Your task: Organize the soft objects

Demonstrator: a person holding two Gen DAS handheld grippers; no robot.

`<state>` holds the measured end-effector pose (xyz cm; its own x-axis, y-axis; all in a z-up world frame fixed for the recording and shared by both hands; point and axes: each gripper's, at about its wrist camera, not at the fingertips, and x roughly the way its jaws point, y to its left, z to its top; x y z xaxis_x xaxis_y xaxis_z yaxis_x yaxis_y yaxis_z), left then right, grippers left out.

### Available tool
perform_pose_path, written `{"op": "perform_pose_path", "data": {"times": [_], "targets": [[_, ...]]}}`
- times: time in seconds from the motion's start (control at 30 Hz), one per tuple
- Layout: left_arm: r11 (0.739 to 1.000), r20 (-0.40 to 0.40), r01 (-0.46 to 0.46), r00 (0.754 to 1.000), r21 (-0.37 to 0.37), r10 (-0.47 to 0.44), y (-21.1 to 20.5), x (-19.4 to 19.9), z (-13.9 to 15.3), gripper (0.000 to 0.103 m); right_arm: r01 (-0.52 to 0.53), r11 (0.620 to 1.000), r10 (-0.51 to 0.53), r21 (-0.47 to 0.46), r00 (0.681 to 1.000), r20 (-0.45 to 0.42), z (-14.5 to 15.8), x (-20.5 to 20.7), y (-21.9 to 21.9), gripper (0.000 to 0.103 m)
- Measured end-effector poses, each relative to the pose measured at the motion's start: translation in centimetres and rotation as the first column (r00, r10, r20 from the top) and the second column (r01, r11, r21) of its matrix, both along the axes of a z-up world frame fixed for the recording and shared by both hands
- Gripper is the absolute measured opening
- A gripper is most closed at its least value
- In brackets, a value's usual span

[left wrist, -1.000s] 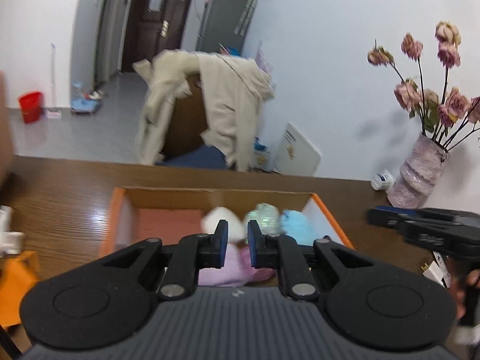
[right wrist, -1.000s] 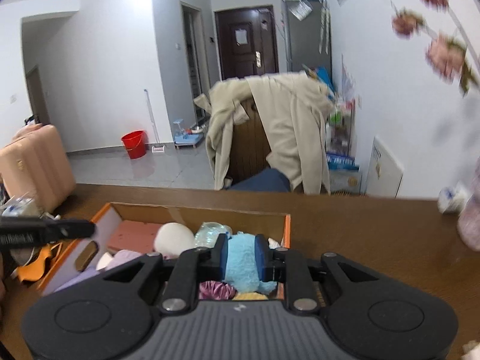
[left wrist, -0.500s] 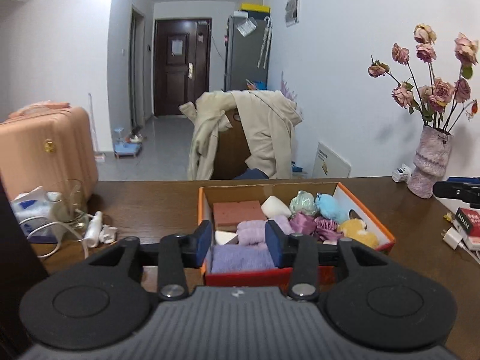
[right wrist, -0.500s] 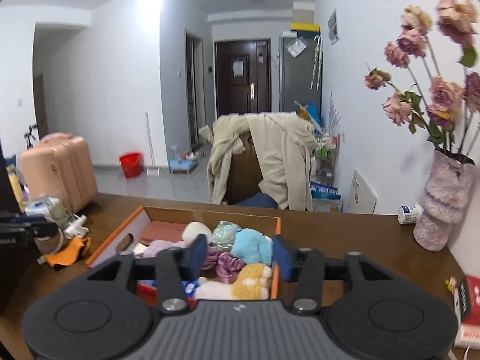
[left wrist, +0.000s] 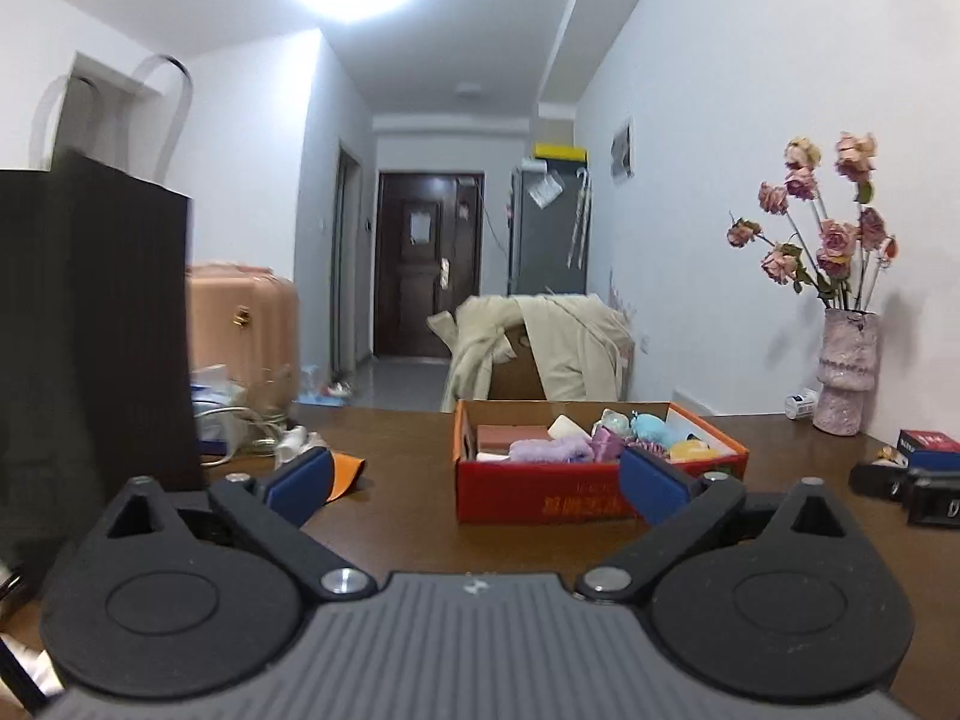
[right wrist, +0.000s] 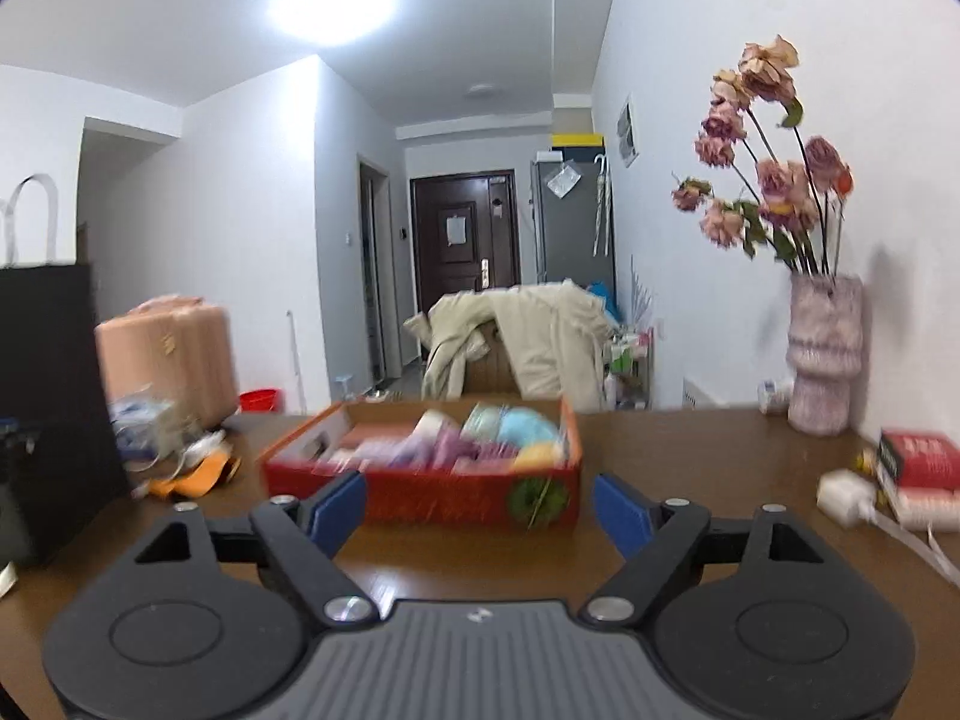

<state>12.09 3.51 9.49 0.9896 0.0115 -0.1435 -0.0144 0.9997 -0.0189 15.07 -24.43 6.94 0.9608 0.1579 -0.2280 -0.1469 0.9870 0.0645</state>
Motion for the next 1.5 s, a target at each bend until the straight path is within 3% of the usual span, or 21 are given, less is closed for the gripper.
{"op": "perform_pose_path", "data": {"times": [0.1, 0.2, 0.33, 0.67, 0.73, 1.5], "targets": [[1.0, -0.016, 0.002, 1.0, 0.011, -0.002, 0.2, -4.1, -1.3, 0.103, 0.023, 1.0, -0.023, 0.015, 1.0, -0.001, -1.2, -4.0, 0.7, 0.091], [1.0, -0.005, -0.022, 1.0, 0.007, 0.022, 0.3, -7.2, -2.1, 0.103, 0.031, 1.0, -0.031, 0.003, 0.999, -0.032, -2.3, -7.3, 1.4, 0.092], [0.999, -0.019, 0.043, 0.999, 0.02, -0.043, -0.6, -8.5, -2.3, 0.103, -0.018, 1.0, 0.019, 0.016, 0.998, -0.064, -3.4, -9.8, 1.9, 0.092], [0.998, -0.028, 0.054, 0.998, 0.02, -0.054, -1.0, -8.4, -2.6, 0.103, -0.028, 1.0, 0.029, 0.013, 0.999, -0.037, -3.1, -9.8, 2.4, 0.093], [0.999, -0.026, 0.048, 0.999, 0.018, -0.048, -0.8, -8.5, -2.6, 0.103, -0.022, 1.0, 0.023, 0.009, 0.999, -0.035, -3.0, -9.8, 2.4, 0.103], [0.998, -0.026, 0.052, 0.998, 0.019, -0.052, -0.8, -8.3, -2.8, 0.103, -0.028, 1.0, 0.029, 0.013, 0.999, -0.018, -2.9, -9.7, 2.3, 0.103]]}}
